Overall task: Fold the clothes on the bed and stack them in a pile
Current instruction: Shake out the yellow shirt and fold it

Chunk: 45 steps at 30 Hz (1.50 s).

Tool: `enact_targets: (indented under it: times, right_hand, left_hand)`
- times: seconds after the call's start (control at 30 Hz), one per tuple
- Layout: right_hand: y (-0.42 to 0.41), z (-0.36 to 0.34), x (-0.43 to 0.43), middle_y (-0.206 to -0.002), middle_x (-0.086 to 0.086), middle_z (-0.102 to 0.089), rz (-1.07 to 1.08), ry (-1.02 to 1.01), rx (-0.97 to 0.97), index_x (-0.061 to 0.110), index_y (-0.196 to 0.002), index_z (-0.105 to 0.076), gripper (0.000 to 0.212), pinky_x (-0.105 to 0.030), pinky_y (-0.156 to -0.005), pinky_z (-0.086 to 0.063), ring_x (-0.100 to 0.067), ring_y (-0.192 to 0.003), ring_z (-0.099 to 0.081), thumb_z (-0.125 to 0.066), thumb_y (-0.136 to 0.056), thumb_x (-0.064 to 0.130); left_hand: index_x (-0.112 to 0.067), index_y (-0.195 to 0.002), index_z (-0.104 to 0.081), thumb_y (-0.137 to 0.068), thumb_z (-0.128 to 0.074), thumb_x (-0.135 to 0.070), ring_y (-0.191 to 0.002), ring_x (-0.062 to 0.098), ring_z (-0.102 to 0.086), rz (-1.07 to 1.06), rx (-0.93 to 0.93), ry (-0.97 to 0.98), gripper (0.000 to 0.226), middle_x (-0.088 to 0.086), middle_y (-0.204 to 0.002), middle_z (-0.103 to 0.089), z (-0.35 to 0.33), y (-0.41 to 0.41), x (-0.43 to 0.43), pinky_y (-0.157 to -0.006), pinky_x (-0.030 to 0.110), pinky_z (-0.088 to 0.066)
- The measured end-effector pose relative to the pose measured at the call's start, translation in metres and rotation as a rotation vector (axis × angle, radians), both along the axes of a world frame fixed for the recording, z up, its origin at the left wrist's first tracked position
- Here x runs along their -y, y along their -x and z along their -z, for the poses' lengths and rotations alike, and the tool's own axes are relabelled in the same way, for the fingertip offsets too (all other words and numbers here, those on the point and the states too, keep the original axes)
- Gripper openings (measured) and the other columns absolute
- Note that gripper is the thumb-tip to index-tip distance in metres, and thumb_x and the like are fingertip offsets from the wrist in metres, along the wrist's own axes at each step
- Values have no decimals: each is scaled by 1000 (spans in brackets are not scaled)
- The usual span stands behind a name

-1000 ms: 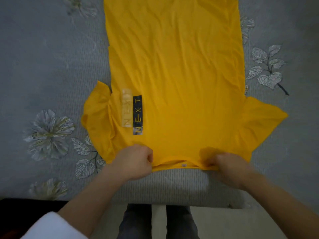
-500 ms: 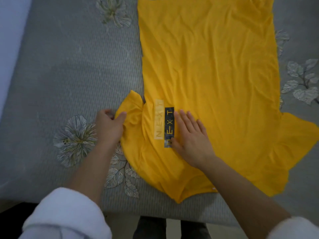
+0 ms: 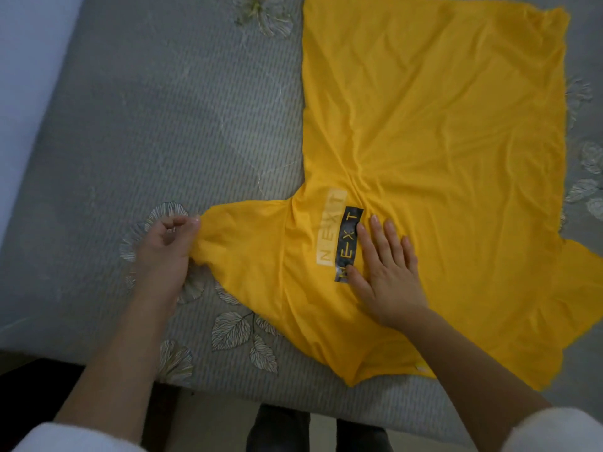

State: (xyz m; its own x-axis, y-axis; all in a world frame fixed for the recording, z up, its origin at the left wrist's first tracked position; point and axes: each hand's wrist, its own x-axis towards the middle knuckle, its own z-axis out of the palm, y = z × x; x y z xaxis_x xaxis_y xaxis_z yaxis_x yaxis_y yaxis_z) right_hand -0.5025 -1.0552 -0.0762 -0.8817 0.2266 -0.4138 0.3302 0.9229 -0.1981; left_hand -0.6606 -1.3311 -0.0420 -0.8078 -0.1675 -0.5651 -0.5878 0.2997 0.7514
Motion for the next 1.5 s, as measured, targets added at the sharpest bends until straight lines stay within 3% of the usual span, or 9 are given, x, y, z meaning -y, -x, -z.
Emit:
enact_targets:
  times: [0.2,0.37,0.5,0.67,0.77,0.9,1.03,1.23,1.5]
  right_hand:
    - [2,-2,-1,-155,12,28,2,46,9,34,-148,19,81,-33,-114,21,-9,-141,30,-7,-84,75]
    - [2,-7,-3,-152,12,35,-29,82,26,33,-147,23,106,-35,-113,24,-10,-139,34,-23,-69,89]
    - [0,-11,1,-151,12,36,-28,91,19,35,-144,29,113,-38,-114,21,-11,-139,36,-26,-63,91]
    - [-5,-17,-7,-159,14,9,87,167,-132,29,-153,1,90,-35,-116,6,-6,-145,17,-41,-84,70]
    - [-18,-21,-20,-161,10,-7,218,168,-189,25,-153,-13,74,-35,-117,-3,-7,-147,5,-43,-92,54]
    - [-39,-26,-40,-160,8,-11,244,143,-152,23,-152,-17,69,-35,-117,-6,-7,-147,2,-44,-95,49]
    - [-60,-31,-58,-160,9,-9,231,130,-108,24,-152,-17,67,-31,-116,-4,-4,-145,3,-43,-96,48]
    - [-95,-37,-87,-160,8,-11,189,138,-112,25,-151,-21,62,-34,-115,-7,-8,-147,1,-45,-97,45]
    - [-171,-49,-172,-127,-20,-48,991,191,-371,1,-131,-48,57,-44,-98,-34,-34,-117,-43,-52,-81,28]
  left_hand:
    - [-12,-88,-65,-80,-75,-31,-57,11,-64,264,178,150,23,4,-79,-68,2,-20,-6,-54,25,-49]
    - [-18,-82,-59,-89,-56,-23,-72,15,-57,-359,155,-119,9,1,-81,-59,-4,-25,-7,-60,31,-48]
    - [-19,-90,-60,-91,-53,-23,-82,11,-60,-361,66,-125,9,-4,-89,-63,-12,-37,-26,-63,26,-48]
    - [-22,-66,-46,-85,-56,-37,-54,-1,-45,84,-440,208,25,-10,-61,-49,-31,-51,-64,-52,15,-34]
    - [-27,-78,-48,-79,-58,-36,-104,-12,-51,585,-541,190,14,-16,-117,-63,-30,-64,-95,-84,11,-40]
    - [-28,-90,-43,-81,-56,-46,-143,5,13,1300,-431,375,24,-11,-158,-7,3,-94,-119,-120,36,1]
    - [-27,-147,-17,-83,-36,-64,-142,10,23,1291,-400,538,77,-5,-160,3,19,-118,-121,-115,39,18]
    - [-25,-152,-7,-85,-33,-59,-144,18,22,1235,-437,637,80,6,-160,10,5,-142,-159,-114,42,16]
    - [-26,-152,-4,-91,-19,-55,-145,25,19,1449,-538,547,70,9,-158,17,11,-214,-258,-117,43,10]
